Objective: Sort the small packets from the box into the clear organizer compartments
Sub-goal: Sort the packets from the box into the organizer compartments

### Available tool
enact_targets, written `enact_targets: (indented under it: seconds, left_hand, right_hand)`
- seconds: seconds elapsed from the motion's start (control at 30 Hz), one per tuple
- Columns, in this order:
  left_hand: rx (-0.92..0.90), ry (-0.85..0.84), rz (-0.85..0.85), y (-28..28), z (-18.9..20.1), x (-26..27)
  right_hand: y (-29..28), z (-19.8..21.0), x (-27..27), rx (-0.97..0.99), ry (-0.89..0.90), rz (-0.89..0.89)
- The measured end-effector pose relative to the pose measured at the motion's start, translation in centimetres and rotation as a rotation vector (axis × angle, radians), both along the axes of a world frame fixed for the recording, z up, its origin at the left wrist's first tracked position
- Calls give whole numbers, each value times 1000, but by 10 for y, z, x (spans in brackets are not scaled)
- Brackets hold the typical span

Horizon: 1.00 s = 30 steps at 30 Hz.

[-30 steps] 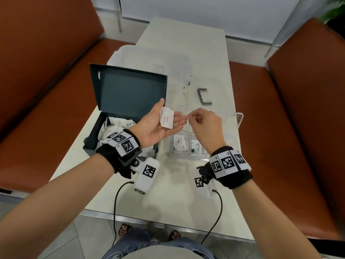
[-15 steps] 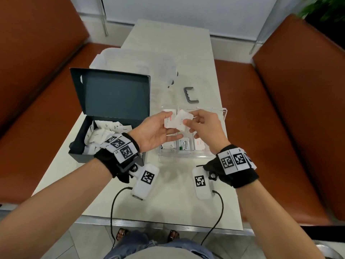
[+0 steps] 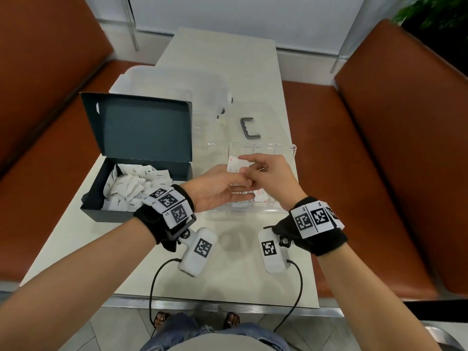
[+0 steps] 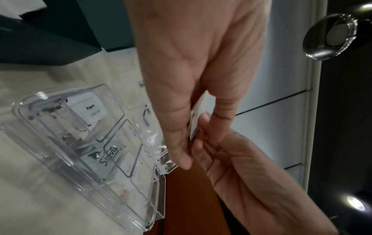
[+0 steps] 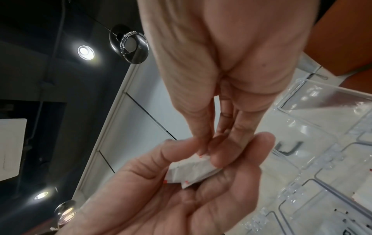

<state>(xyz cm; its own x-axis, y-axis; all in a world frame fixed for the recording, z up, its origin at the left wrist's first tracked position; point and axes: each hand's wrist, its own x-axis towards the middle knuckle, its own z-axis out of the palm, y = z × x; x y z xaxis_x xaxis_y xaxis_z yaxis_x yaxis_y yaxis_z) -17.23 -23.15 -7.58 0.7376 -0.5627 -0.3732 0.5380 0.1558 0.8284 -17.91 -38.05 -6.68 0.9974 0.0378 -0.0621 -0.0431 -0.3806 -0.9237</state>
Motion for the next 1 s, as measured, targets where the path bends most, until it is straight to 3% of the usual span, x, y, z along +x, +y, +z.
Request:
enact_targets:
  seconds: [0.17, 0.4, 0.53, 0.63, 0.77, 1.0]
  left_hand:
    - [3, 20, -20, -6, 0, -2]
    - [-100, 92, 166, 5, -11, 1]
    - [-4, -57, 239, 6, -17, 2]
    - [116, -149, 285, 6, -16, 7]
    - [277, -269, 224, 6, -14, 13]
    - [377, -492, 103, 9, -15, 13]
  right_hand:
    - [0, 1, 0, 1, 15, -7]
    - [-18, 3, 2, 278, 160, -166]
    - [-15, -3, -3, 386, 236, -173]
    - [-15, -3, 0, 250, 205, -169]
    - [-17, -3, 3, 63, 129, -122]
    - [-19, -11, -2, 152, 187, -130]
